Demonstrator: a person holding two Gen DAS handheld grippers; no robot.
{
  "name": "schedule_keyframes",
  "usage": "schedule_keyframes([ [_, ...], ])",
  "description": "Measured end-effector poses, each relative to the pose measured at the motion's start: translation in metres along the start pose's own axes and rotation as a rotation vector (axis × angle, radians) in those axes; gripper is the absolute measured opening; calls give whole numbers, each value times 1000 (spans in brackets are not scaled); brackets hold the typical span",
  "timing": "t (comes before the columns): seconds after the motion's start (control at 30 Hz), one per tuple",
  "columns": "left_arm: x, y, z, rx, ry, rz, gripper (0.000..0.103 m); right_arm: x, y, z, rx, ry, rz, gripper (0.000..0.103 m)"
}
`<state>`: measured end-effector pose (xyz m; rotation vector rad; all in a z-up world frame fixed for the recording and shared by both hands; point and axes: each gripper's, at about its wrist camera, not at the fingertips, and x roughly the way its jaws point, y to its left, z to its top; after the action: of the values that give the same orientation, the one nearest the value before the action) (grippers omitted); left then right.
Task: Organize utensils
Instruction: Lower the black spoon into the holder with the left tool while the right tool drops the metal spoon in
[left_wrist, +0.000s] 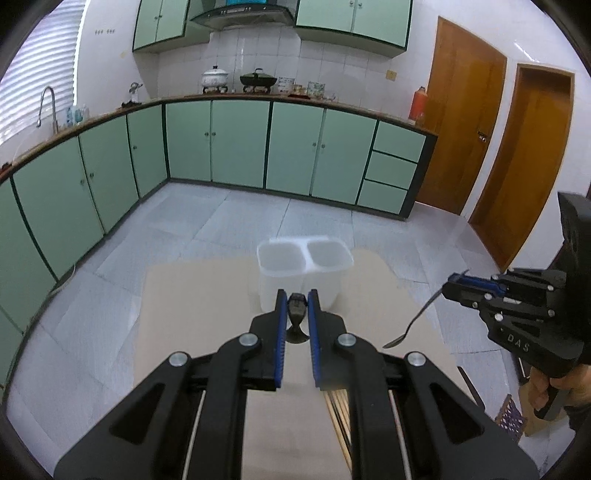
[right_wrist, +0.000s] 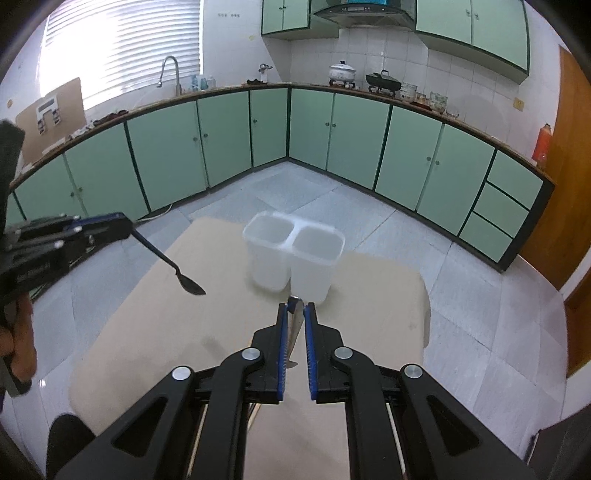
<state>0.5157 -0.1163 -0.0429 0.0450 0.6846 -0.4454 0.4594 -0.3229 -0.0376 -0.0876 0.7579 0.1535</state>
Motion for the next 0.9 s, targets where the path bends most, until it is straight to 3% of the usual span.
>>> schedule_keyframes([
  [0.3, 63, 1, 62, -3, -8, 17, 10, 49, -25, 76, 33, -11, -46, 9],
  [0.43, 100, 9, 73, -8, 17, 42, 10, 82, -32, 93, 37, 1, -64, 9],
  [0.67, 157, 27, 57, -27, 96, 52, 10, 150, -43, 81, 56, 92, -59, 9],
  [0.9, 166, 33, 42, -34, 112, 64, 11, 166, -49, 65, 65, 141, -48, 13],
])
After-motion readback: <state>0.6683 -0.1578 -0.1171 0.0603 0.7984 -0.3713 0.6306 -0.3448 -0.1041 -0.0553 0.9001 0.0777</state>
